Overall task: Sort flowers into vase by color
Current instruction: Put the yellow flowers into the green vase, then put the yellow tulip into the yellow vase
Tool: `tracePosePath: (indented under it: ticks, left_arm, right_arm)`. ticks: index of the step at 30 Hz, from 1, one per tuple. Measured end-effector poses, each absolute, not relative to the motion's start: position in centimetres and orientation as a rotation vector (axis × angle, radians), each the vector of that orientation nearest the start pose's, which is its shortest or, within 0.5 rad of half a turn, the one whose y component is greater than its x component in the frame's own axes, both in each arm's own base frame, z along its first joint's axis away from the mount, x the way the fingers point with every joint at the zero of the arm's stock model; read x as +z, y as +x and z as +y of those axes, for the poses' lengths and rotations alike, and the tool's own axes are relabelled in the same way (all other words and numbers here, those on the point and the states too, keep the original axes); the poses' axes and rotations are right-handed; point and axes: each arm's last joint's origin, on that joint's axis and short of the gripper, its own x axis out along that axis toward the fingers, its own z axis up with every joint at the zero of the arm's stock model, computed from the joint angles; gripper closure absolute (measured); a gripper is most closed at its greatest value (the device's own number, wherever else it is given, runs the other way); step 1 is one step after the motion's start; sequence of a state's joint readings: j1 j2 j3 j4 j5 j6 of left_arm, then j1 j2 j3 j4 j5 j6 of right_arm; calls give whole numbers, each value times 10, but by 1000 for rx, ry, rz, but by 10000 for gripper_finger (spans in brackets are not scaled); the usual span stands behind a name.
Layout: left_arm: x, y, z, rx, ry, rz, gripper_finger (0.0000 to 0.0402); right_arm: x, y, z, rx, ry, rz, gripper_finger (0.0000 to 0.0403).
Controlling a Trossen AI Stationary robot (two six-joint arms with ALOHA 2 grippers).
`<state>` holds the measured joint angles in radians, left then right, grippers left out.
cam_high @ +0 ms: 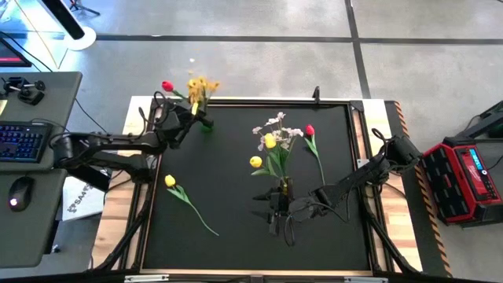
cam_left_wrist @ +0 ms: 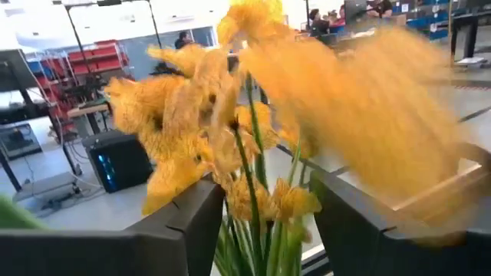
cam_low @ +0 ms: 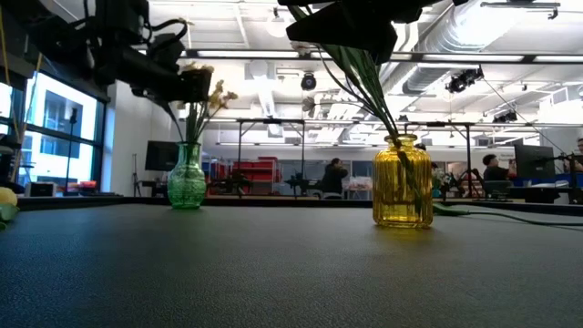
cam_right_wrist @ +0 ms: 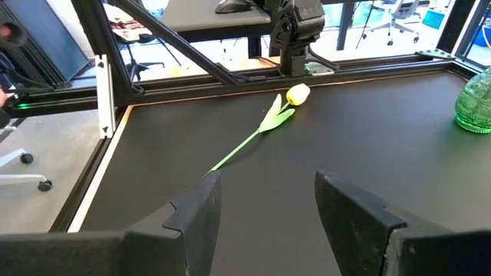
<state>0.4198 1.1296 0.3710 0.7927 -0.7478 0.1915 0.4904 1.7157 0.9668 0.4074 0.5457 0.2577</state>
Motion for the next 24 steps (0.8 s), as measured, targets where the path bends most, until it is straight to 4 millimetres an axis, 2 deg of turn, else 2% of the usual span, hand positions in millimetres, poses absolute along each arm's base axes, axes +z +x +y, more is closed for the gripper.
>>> tracePosePath:
  ticks: [9,14,19,24]
  left_arm:
    - [235,176,65,1275,265,200,216]
    - [254,166,35,1268,256,154,216]
    - [281,167,1,1120,216,98,216]
    - [289,183,-45,889,228,134,216]
  right_arm:
    - [211,330,159,-92,86,287,203]
    - [211,330,158,-93,84,287,203]
    - [211,330,158,-93,84,287,203]
    - [211,331,157,-99,85,286,203]
